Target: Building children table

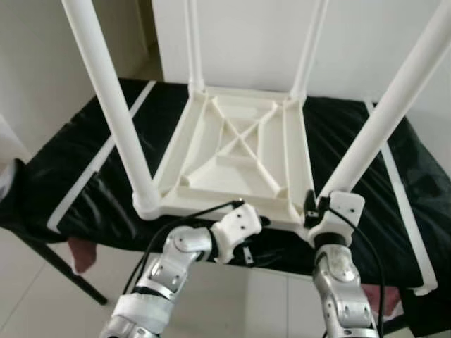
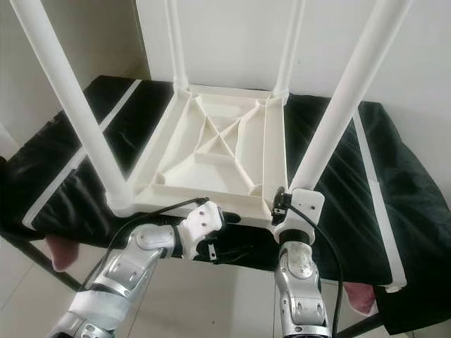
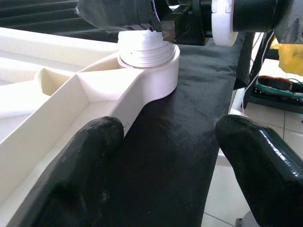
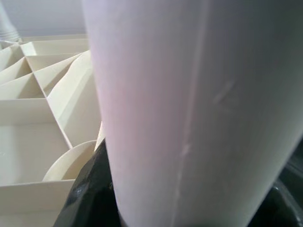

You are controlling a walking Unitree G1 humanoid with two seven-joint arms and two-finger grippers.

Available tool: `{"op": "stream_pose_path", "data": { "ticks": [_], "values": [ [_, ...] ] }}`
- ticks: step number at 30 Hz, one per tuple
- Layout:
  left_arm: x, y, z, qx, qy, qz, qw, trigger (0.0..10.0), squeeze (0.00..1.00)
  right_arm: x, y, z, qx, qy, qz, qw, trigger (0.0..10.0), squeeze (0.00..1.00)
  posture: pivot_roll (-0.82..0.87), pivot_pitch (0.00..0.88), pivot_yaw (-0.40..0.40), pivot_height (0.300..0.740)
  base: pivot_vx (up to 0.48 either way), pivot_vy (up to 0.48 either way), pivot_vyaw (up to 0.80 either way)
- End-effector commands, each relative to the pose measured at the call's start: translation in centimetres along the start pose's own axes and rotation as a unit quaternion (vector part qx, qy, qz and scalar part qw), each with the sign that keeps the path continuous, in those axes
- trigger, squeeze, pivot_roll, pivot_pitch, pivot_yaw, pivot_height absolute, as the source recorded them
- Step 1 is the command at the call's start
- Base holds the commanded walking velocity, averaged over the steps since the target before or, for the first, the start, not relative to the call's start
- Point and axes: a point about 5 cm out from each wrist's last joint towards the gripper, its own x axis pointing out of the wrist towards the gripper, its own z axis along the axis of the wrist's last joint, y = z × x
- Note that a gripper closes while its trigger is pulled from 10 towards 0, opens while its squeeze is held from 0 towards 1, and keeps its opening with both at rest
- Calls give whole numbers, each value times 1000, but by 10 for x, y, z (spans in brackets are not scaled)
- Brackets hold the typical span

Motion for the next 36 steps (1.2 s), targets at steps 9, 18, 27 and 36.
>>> {"op": "stream_pose_path", "data": {
  "ticks": [9,18,27,36],
  "values": [
    [2,5,5,-23,-23,52,998,10000,0,-6,-6,-10,6,27,-20,999,10000,1000,-29,29,-6,740,0,0,0],
    [0,6,4,-20,-20,55,998,10000,0,-4,-15,-1,12,6,56,998,10000,910,-29,18,-9,740,0,0,0],
    [0,6,4,-19,-19,52,998,10000,0,0,-30,3,-20,1,180,983,10000,0,-34,9,-3,740,0,0,0],
    [2,7,6,-16,-22,50,998,10000,0,8,-36,9,-59,16,319,946,10000,0,-33,0,-6,740,0,0,0]
  ]
}}
